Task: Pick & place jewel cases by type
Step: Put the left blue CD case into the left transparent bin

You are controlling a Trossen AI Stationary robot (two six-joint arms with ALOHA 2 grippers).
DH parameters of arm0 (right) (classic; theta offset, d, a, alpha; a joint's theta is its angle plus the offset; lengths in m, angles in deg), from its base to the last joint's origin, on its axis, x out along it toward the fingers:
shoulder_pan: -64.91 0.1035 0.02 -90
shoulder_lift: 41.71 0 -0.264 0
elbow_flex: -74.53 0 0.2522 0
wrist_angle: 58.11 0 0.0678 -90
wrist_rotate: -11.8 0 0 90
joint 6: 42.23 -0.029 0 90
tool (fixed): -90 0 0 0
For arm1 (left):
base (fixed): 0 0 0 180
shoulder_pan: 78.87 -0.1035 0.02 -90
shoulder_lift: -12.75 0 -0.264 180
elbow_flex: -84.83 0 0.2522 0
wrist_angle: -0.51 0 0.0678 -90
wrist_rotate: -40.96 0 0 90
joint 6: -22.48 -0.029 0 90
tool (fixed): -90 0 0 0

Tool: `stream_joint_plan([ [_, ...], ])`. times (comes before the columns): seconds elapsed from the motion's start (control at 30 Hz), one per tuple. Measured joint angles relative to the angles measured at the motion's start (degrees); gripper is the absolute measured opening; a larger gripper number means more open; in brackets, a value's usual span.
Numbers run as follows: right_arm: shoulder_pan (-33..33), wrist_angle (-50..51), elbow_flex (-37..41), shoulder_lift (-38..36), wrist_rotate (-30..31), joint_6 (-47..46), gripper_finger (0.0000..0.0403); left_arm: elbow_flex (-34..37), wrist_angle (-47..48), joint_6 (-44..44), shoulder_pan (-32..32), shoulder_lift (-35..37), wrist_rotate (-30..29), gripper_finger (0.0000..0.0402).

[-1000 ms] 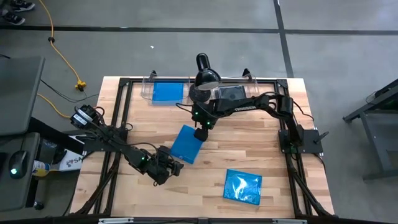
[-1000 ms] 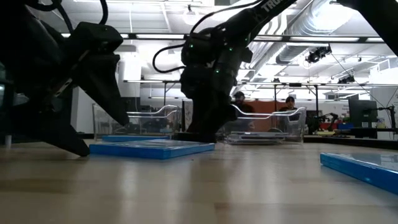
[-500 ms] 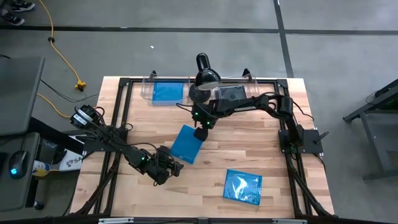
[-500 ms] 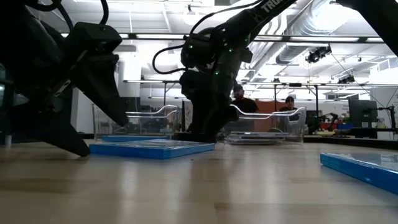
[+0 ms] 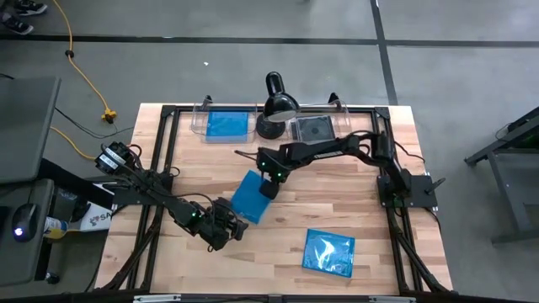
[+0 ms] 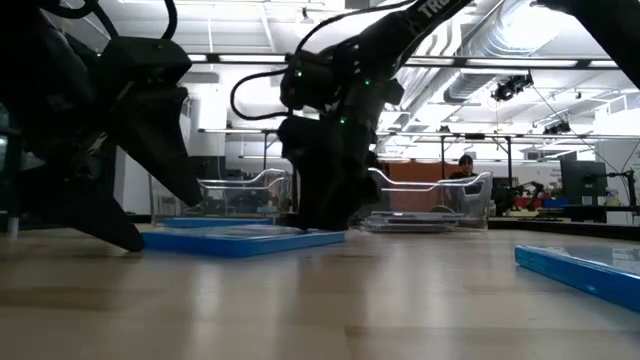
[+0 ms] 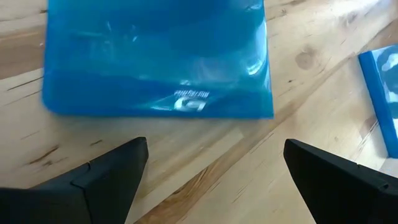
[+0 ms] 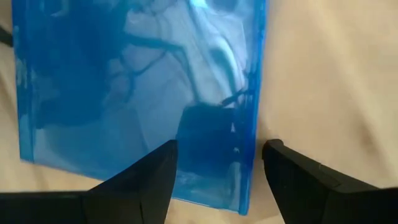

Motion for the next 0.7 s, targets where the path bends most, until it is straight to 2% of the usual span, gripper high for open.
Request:
stream_joint_plan([
  [0.23, 5.0, 0.2, 0.1, 0.1, 0.2, -7.3, 0.0227, 0.0, 1.6, -2.4, 0.0, 0.0, 1.4, 0.0378],
  [0.43, 10.8, 1.2, 0.3, 0.1, 0.4, -17.4, 0.0227, 0.0, 3.9, -6.9, 0.0, 0.2, 4.2, 0.0378],
  [0.7, 18.7, -1.0, 0.3, 0.1, 5.1, -30.7, 0.0227, 0.0, 8.0, -14.5, -0.1, 0.3, 8.4, 0.0378],
])
